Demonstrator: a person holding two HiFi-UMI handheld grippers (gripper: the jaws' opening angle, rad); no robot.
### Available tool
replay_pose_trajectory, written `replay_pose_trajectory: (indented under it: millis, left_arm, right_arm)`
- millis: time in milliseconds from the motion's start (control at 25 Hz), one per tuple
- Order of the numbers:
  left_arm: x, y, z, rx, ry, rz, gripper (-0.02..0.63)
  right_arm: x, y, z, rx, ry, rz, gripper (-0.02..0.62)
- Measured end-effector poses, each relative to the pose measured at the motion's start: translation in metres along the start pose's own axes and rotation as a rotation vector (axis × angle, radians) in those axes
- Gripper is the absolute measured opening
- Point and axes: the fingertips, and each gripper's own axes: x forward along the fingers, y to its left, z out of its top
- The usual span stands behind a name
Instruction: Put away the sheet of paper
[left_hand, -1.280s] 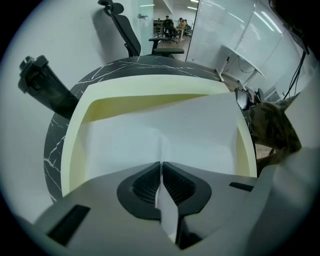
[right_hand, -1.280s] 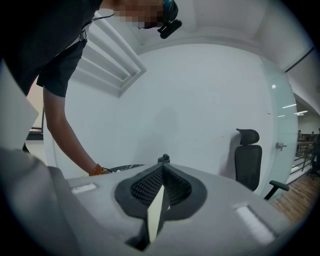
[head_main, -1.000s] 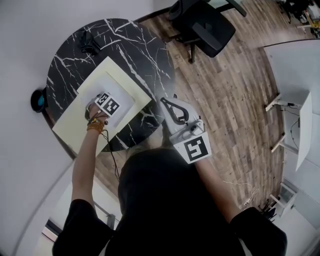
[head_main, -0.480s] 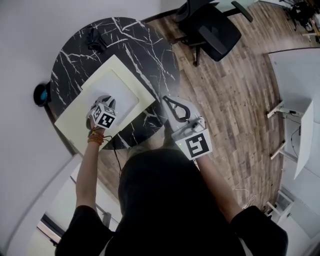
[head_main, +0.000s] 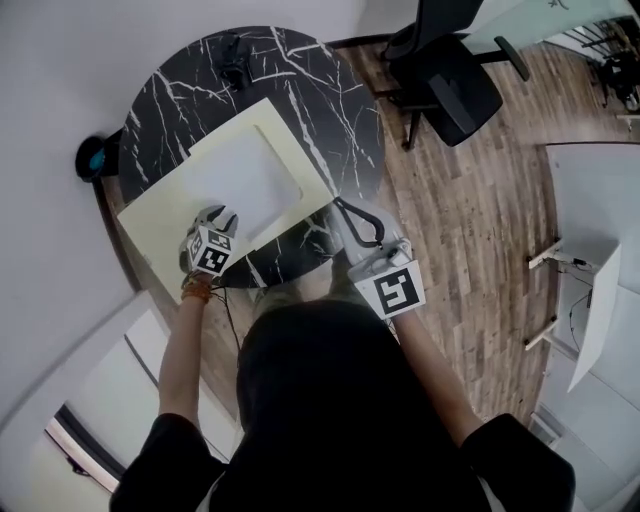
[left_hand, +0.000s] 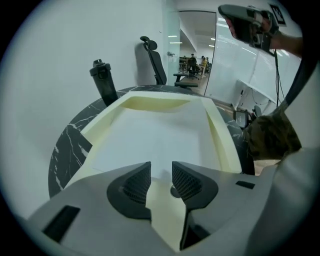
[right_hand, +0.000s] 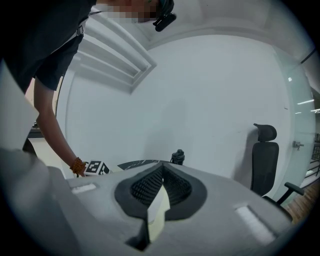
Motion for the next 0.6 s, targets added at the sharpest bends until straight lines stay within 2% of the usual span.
replay_pose_trajectory:
  millis: [240, 480, 600]
  left_arm:
    - [0.04, 0.009, -0.01, 0.068, 0.084, -0.036, 0.144]
    - [0.059, 0.021, 0.001, 0.283, 0.135, -0.041, 0.143]
    - [0.054, 0.03, 0.009, 0.261, 0.129, -0.033, 0.144]
  right_arm:
    - [-0.002, 0.012, 0.005, -0.021, 0.011, 0.002, 0.0]
    - [-0.012, 0.01, 0.001, -0.013, 0.024, -0.027, 0.0]
    - [-0.016, 0.008, -0.002, -0.003, 0.026, -0.04, 0.0]
